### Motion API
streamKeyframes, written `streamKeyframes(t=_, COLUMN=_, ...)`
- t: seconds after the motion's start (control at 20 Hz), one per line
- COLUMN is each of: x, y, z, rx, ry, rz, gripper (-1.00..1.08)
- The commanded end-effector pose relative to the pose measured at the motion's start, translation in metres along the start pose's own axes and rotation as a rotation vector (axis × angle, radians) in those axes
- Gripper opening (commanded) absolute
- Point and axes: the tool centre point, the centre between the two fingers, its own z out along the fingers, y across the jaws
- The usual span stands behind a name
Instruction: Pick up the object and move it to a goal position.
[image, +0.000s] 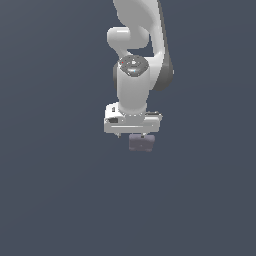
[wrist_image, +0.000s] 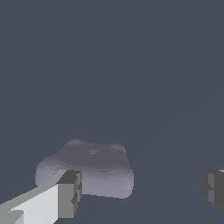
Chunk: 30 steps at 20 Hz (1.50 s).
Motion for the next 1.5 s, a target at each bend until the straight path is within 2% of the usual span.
streamKeyframes(t=0.0, x=0.000, y=0.000, z=0.000, rx=0.000, ry=0.000, rz=0.000, gripper=1.00)
streamKeyframes(t=0.4, x=0.006, y=0.026, z=-0.004, rx=-0.028, ry=0.012, rz=0.039, gripper=1.00)
streamKeyframes(t=0.75, x=0.007, y=0.026, z=-0.004, rx=-0.029, ry=0.013, rz=0.039, gripper=1.00)
streamKeyframes(t=1.1, x=0.005, y=0.023, z=-0.002, rx=-0.028, ry=0.011, rz=-0.031, gripper=1.00)
streamKeyframes(t=1.45, x=0.002, y=0.016, z=0.002, rx=-0.026, ry=0.007, rz=-0.167, gripper=1.00)
